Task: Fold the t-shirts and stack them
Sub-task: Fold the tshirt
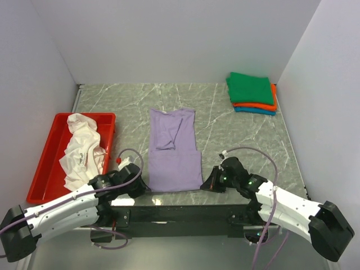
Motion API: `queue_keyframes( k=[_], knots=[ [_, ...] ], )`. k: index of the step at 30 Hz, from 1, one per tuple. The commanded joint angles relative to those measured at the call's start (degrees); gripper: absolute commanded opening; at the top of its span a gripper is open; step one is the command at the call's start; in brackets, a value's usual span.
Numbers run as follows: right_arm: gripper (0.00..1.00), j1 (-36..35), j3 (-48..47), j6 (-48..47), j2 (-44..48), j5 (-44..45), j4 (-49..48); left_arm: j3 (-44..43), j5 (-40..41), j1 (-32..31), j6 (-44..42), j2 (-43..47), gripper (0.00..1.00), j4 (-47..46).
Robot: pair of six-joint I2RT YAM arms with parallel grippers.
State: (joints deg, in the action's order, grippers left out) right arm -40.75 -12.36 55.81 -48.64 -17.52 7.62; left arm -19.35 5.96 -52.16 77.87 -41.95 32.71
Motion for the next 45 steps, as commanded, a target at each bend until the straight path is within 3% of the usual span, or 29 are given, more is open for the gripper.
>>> queue_keyframes(
  k=[1, 9, 13, 17, 24, 43, 44, 45],
  knots=[
    [0.00, -0.4, -4.0, -2.5, 2.7, 2.0, 3.6, -5.4, 2.4, -0.2, -4.2, 0.6, 0.00, 3.2],
    [0.00, -0.3, -11.7, -7.4, 4.9, 5.4, 11.3, -16.3, 6.7, -0.2, -7.8, -1.0, 0.00, 7.8],
    [0.00, 0.9, -20.7, -11.2, 1.9, 8.0, 14.9, -23.0, 11.5, 0.7, -11.6, -4.2, 0.00, 9.1],
    [0.00, 5.8, -27.7, -14.9, -5.9, 5.5, 15.3, -29.9, 10.4, 5.2, -17.5, -10.2, 0.00, 6.8],
    [0.00, 15.1, -40.5, -18.6, -19.5, 1.4, 13.8, -39.2, 1.9, 19.9, -25.7, -22.6, 0.00, -0.7],
    [0.00, 26.0, -86.3, -18.7, -66.5, -9.1, 19.3, -68.2, -5.4, 35.2, -30.1, -61.2, 0.00, -6.8],
    [0.02, 26.2, -88.0, -18.7, -68.1, -9.1, 19.4, -68.7, -6.4, 35.6, -30.4, -62.6, 0.00, -7.8],
    [0.16, 26.2, -91.5, -18.7, -69.6, -9.3, 20.1, -69.4, -8.3, 36.7, -30.4, -65.8, 0.00, -7.9]
  ],
)
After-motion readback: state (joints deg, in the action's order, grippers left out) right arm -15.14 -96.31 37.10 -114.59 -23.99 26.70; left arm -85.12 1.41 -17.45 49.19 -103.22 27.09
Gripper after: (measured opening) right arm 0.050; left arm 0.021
